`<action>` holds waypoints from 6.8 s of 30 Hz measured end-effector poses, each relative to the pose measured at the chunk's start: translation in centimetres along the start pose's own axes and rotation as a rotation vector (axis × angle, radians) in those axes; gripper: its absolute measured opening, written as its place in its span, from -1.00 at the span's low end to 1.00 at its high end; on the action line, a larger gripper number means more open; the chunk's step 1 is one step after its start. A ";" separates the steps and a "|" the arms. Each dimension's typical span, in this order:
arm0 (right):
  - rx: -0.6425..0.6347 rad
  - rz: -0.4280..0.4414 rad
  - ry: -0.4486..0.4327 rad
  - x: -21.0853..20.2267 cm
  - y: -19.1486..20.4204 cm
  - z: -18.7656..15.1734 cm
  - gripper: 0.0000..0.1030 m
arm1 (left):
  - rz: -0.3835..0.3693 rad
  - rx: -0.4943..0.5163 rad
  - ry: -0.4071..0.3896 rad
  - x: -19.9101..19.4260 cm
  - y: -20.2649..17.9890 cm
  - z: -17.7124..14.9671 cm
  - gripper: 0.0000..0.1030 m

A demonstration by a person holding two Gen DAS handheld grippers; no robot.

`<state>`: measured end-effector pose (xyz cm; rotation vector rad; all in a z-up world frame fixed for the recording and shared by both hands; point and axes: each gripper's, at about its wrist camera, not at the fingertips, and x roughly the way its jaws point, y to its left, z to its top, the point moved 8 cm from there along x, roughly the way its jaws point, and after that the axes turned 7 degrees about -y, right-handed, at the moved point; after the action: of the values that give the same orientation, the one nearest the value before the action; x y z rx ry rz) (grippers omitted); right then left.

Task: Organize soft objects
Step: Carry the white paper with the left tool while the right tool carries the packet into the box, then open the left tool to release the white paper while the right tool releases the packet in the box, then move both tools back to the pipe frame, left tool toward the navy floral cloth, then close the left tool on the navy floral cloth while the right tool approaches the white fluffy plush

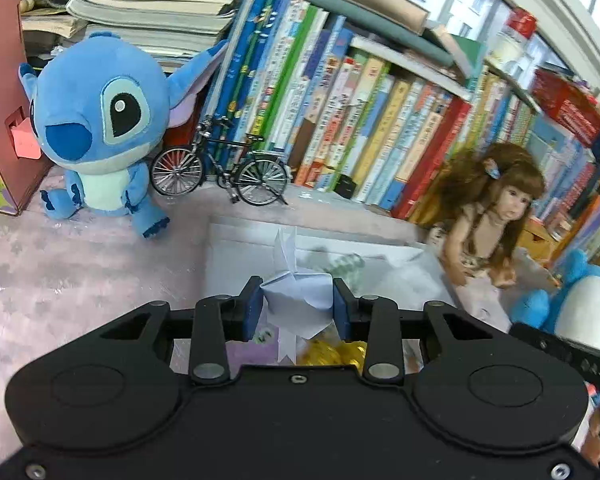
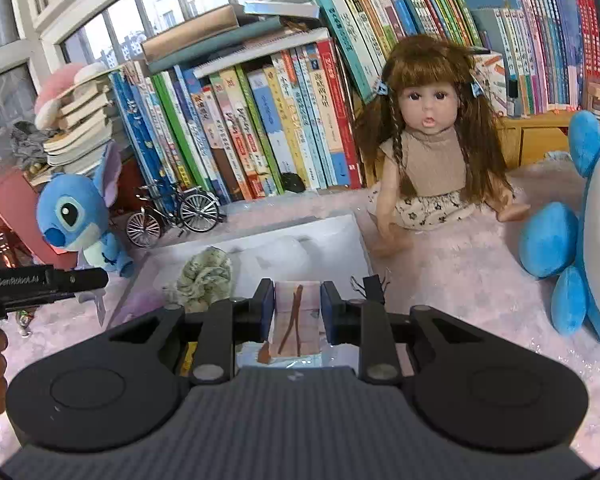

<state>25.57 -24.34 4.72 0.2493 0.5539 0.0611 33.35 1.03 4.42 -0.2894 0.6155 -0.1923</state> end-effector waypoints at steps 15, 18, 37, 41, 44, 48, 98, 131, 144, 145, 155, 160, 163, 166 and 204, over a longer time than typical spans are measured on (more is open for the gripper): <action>0.037 -0.047 0.067 3.1 -1.7 -1.7 -0.41 | 0.085 0.062 0.059 5.9 0.2 -1.3 -0.33; 0.026 -0.056 0.084 3.7 -1.9 -2.2 -0.41 | 0.093 0.071 0.068 6.3 0.4 -1.5 -0.33; 0.046 -0.091 0.169 5.7 -3.2 -3.9 -0.36 | 0.082 0.072 0.099 7.5 0.6 -2.3 -0.35; 0.048 -0.091 0.174 5.8 -3.3 -4.0 -0.36 | 0.083 0.069 0.096 7.5 0.7 -2.3 -0.34; 0.044 -0.091 0.175 5.8 -3.3 -4.0 -0.36 | 0.086 0.073 0.093 7.4 0.7 -2.3 -0.23; 0.039 -0.083 0.174 5.6 -3.0 -3.9 -0.20 | 0.081 0.077 0.082 7.0 0.6 -2.2 -0.08; -0.106 0.138 -0.203 -8.3 2.3 -4.2 1.00 | -0.063 0.110 -0.210 -11.4 -1.6 -6.5 0.87; -0.100 0.115 -0.320 -10.1 3.2 -8.3 1.00 | -0.025 0.183 -0.289 -14.3 -0.1 -11.6 0.91; -0.148 0.067 -0.367 -10.6 3.3 -8.9 1.00 | -0.003 0.205 -0.327 -14.7 0.0 -12.1 0.91; -0.154 0.066 -0.368 -10.6 3.3 -8.9 1.00 | -0.005 0.204 -0.335 -14.7 0.0 -12.1 0.91; -0.226 0.064 -0.342 -10.5 4.6 -10.2 1.00 | -0.008 0.205 -0.362 -14.9 0.3 -12.6 0.91; -0.192 0.091 -0.309 -10.1 4.8 -10.6 1.00 | 0.015 0.234 -0.354 -14.7 0.5 -12.8 0.91; -0.213 0.087 -0.293 -9.7 5.1 -10.9 1.00 | 0.022 0.244 -0.333 -14.5 0.6 -13.0 0.91; -0.233 0.088 -0.269 -9.3 5.5 -11.3 1.00 | 0.029 0.250 -0.322 -14.3 0.6 -13.1 0.91; -0.112 0.134 -0.058 -5.1 5.4 -14.1 1.00 | -0.071 0.197 -0.191 -11.7 -0.2 -14.3 -0.03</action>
<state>13.82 -16.64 -2.92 0.1776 0.4740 0.2135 15.49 0.91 -0.31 -0.1367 0.3936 -0.2882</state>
